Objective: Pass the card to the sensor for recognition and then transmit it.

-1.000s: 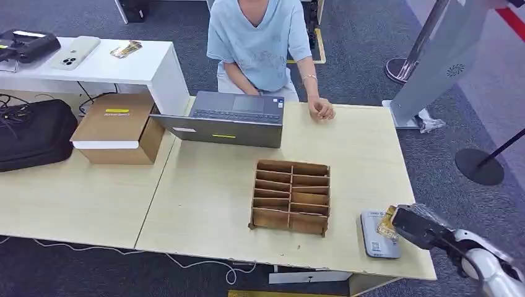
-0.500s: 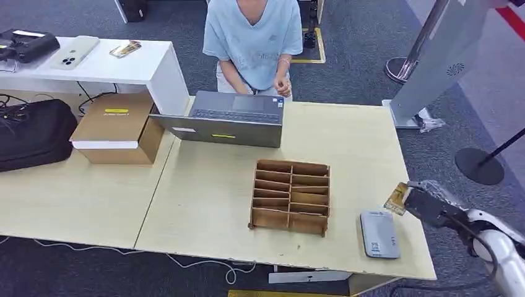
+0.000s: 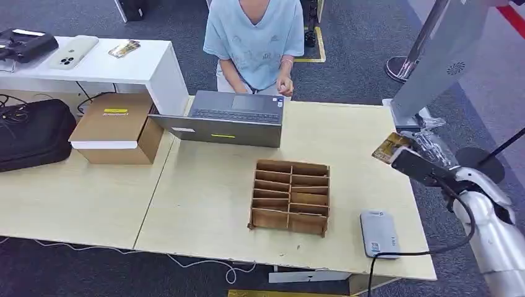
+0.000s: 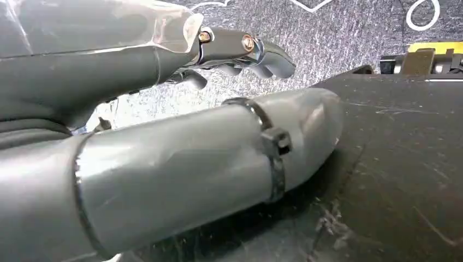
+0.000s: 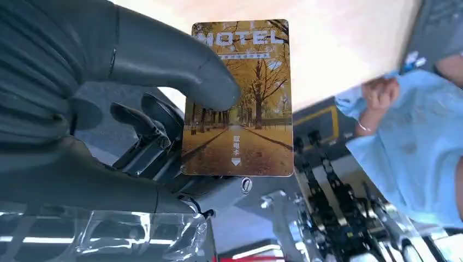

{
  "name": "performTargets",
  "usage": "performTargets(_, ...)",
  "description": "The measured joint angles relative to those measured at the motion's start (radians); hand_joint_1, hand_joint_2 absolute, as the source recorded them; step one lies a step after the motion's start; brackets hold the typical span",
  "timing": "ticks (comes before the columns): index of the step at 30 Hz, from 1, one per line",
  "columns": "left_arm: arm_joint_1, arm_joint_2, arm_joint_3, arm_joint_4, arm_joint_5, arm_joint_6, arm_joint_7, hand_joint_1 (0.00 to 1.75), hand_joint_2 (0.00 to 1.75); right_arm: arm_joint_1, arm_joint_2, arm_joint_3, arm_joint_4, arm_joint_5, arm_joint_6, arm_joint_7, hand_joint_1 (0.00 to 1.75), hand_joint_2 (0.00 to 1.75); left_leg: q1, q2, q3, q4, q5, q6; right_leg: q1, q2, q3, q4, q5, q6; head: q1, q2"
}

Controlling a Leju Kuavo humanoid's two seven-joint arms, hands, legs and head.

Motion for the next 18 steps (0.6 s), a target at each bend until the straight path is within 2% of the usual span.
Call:
performTargets(3, 0.000, -0.003, 0.000, 0.000, -0.003, 0.000, 0.000, 0.00, 0.00, -0.079, 0.038, 0.040, 0.008, 0.079, -0.066, 0.029, 1.75, 1.75, 0.000, 0.000, 0.000, 0.000, 0.000, 0.000, 0.000, 0.000, 0.000, 0.000, 0.000, 0.000, 0.000, 0.000)
performTargets(7, -0.003, -0.007, 0.002, 0.000, -0.003, 0.001, 0.000, 0.00, 0.00, -0.201, 0.101, 0.114, 0.052, 0.231, -0.190, 0.111, 1.75, 1.75, 0.000, 0.001, 0.001, 0.000, 0.001, -0.001, 0.000, 0.001, 0.000, 0.000, 0.000, 0.000, 0.000, 0.000)
performTargets(9, -0.003, -0.010, 0.002, 0.000, -0.006, 0.001, 0.000, 0.00, 0.00, -0.241, 0.128, 0.147, 0.071, 0.298, -0.246, 0.148, 1.75, 1.75, 0.000, 0.000, 0.000, 0.000, 0.002, 0.000, 0.000, 0.000, 0.000, 0.001, 0.000, 0.000, 0.000, 0.000)
performTargets(11, -0.004, -0.012, 0.002, 0.000, -0.013, -0.001, 0.000, 0.00, 0.00, -0.277, 0.167, 0.185, 0.093, 0.397, -0.332, 0.195, 1.75, 1.75, 0.000, 0.000, 0.000, 0.000, 0.002, 0.000, 0.000, 0.000, 0.000, 0.001, 0.000, 0.000, 0.000, 0.000)
performTargets(13, -0.007, -0.014, 0.002, 0.000, -0.023, -0.010, 0.000, 0.00, 0.00, -0.304, 0.201, 0.211, 0.109, 0.458, -0.385, 0.212, 1.75, 1.75, 0.000, 0.000, 0.000, 0.000, 0.002, 0.000, 0.000, 0.001, 0.000, 0.001, 0.000, 0.000, 0.000, 0.000)
performTargets(18, -0.012, -0.017, 0.002, 0.000, -0.039, -0.021, -0.002, 0.00, 0.00, -0.380, 0.301, 0.264, 0.158, 0.548, -0.441, 0.241, 1.75, 1.75, 0.000, 0.000, 0.000, 0.000, 0.002, 0.000, 0.000, 0.001, -0.001, 0.001, 0.000, 0.000, 0.000, 0.000)
